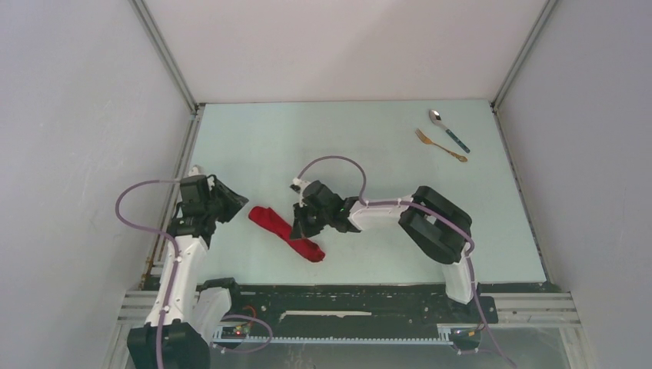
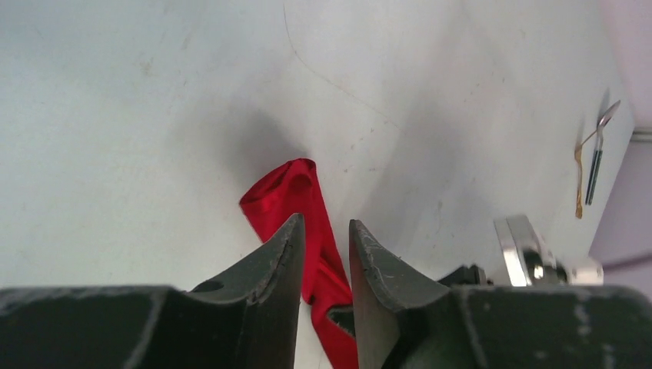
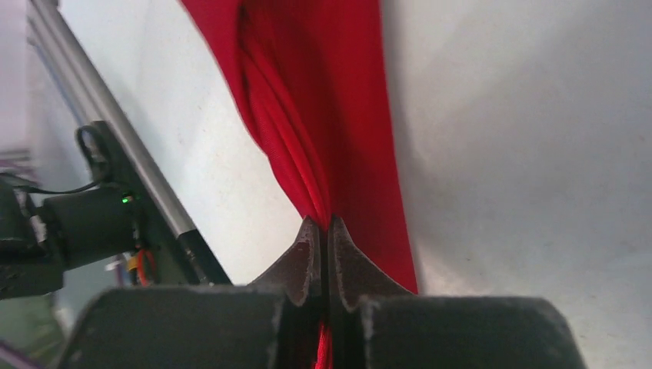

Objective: Fold the napkin into a case and place the utensils inside
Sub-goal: Turn over the smaller rectangle-folded napkin at the center of the board.

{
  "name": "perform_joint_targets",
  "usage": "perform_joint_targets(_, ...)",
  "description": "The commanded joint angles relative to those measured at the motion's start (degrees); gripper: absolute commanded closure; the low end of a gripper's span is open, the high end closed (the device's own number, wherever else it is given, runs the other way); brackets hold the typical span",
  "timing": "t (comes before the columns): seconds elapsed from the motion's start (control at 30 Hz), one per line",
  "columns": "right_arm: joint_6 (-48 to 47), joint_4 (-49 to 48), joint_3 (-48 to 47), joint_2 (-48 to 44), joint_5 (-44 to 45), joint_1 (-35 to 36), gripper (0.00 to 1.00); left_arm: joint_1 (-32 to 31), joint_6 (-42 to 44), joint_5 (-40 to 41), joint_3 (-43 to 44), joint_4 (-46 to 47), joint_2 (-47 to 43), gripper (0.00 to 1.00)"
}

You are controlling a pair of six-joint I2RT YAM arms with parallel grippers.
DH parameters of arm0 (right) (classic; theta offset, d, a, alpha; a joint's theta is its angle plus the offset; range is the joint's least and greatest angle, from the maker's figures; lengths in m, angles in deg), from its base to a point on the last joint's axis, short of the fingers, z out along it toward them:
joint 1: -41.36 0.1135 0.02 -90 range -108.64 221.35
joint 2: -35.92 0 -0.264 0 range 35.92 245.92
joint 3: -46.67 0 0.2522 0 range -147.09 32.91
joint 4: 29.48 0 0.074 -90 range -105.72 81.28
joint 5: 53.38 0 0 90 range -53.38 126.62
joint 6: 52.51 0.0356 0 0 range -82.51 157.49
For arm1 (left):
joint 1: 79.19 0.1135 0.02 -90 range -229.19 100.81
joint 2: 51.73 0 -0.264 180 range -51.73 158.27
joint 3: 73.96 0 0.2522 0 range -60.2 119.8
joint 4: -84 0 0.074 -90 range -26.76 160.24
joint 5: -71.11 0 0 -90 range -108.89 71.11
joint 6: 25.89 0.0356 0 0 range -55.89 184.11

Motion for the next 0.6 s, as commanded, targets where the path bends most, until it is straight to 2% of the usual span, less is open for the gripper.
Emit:
perform_joint_targets(0.0,12.5,-14.8,6.0,-2.5,-15.6,-4.9,1.0,-0.4,3.4,-4.4,0.7,-3.1,-0.3,0.65)
perform_joint_targets(0.2,22.5,-31.9,13.4,0.4,-25.4,-11.1,1.0,-3.1,4.0,-9.2,-0.6,-0.5,1.7,0.65)
perform_joint_targets(0.33,25.5,-35.3,14.7,2.3,-29.4,-15.3,1.0,-8.0,3.7,-10.0,0.0,1.7,4.4,0.65)
perform_joint_targets(0.4,26.7,-36.4,15.2,3.3,-30.8,-17.3,0.94,-10.8,2.9,-11.1,0.3,3.6,7.1,0.65)
perform_joint_targets(0.57,24.2,-32.1,15.3,4.7,-33.2,-22.8,0.75,-16.2,0.5,-12.2,1.7,8.3,13.1,0.65)
